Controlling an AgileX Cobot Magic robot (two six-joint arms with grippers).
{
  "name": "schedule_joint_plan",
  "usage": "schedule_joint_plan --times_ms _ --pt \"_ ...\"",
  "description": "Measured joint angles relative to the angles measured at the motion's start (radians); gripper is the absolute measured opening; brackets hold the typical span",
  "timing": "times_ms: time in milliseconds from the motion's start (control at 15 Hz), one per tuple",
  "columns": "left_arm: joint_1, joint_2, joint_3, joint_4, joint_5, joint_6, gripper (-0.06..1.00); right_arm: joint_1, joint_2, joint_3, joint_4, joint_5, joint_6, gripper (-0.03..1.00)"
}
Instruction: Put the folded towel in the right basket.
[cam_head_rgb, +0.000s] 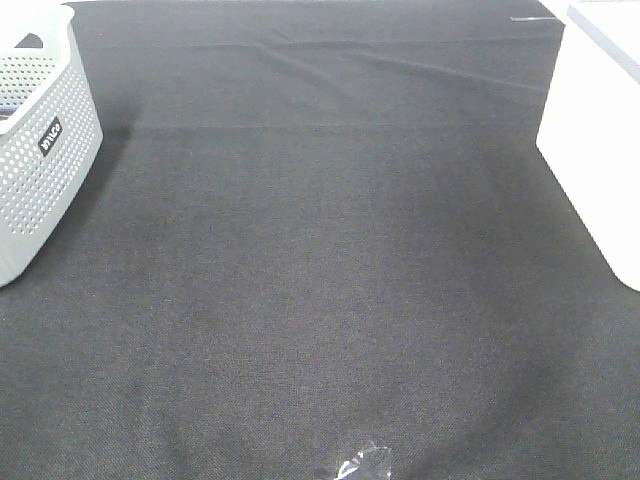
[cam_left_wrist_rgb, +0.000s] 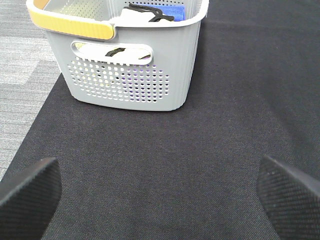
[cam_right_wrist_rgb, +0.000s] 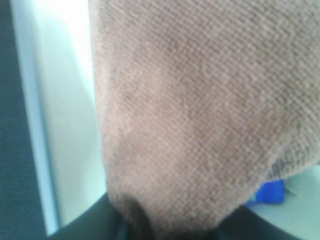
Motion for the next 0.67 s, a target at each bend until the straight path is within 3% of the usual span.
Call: schedule_joint_plan --times_ms 133,200,333,467,667 --pt "0.000 0.000 0.000 0.001 0.000 0.000 0.99 -0.003 0.000 0.005 -0.018 -0.001 -0.004 0.27" --pt "0.000 0.000 0.000 0.001 0.000 0.000 0.99 -0.003 0.000 0.005 -0.015 -0.001 -0.004 0.33" --pt "0.000 0.000 0.000 0.001 0.000 0.000 0.99 -0.003 0.000 0.005 -0.016 -0.001 -0.004 0.85" --pt "0.000 0.000 0.000 0.001 0.000 0.000 0.99 -0.003 0.000 0.005 -0.024 -0.001 -0.004 0.94" --pt "0.000 0.000 0.000 0.001 0.000 0.000 0.99 0.011 0.000 0.005 -0.038 -0.002 0.015 0.96"
